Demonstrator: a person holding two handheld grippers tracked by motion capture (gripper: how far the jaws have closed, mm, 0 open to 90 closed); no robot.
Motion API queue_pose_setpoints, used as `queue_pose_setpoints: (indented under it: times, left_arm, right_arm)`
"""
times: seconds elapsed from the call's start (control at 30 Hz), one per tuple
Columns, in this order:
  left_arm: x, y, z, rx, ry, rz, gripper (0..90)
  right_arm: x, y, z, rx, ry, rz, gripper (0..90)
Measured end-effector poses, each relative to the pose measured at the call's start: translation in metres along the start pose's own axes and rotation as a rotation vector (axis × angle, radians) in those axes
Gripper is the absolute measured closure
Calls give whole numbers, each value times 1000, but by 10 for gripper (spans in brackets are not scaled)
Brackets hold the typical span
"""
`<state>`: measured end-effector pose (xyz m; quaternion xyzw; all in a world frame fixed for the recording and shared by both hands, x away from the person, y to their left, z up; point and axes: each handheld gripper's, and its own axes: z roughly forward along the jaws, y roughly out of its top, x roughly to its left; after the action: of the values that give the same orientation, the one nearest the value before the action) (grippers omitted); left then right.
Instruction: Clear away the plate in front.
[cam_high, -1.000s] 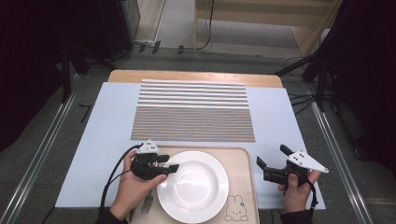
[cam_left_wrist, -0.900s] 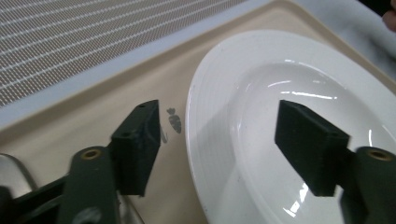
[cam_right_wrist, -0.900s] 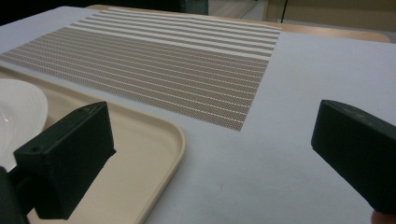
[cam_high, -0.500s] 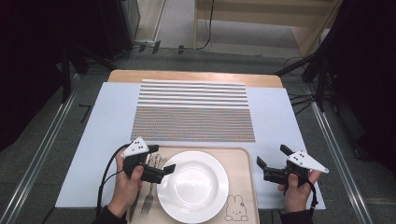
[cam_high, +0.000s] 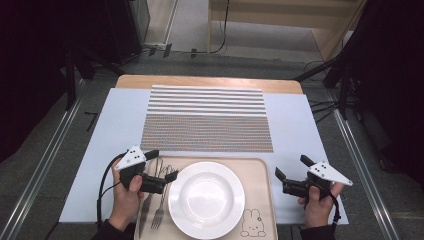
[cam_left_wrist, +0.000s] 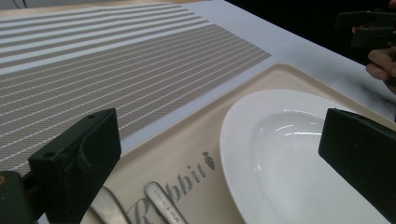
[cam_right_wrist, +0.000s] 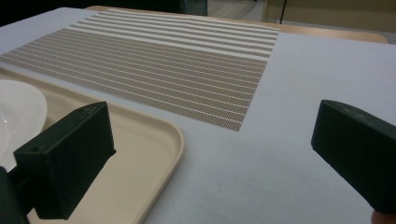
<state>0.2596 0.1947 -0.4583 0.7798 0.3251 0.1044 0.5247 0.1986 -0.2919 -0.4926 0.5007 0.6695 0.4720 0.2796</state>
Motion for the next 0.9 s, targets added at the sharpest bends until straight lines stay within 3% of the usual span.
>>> queue_pose_setpoints:
  times: [0.43,0.9]
  left_arm:
    - [16,-8,-28,-54,61,13,0]
    - [33,-24,-59,-85,128,-17,0]
  right_arm:
    - [0,0,0,-1,-1,-3,0]
    - [0,0,0,-1,-2,-2,0]
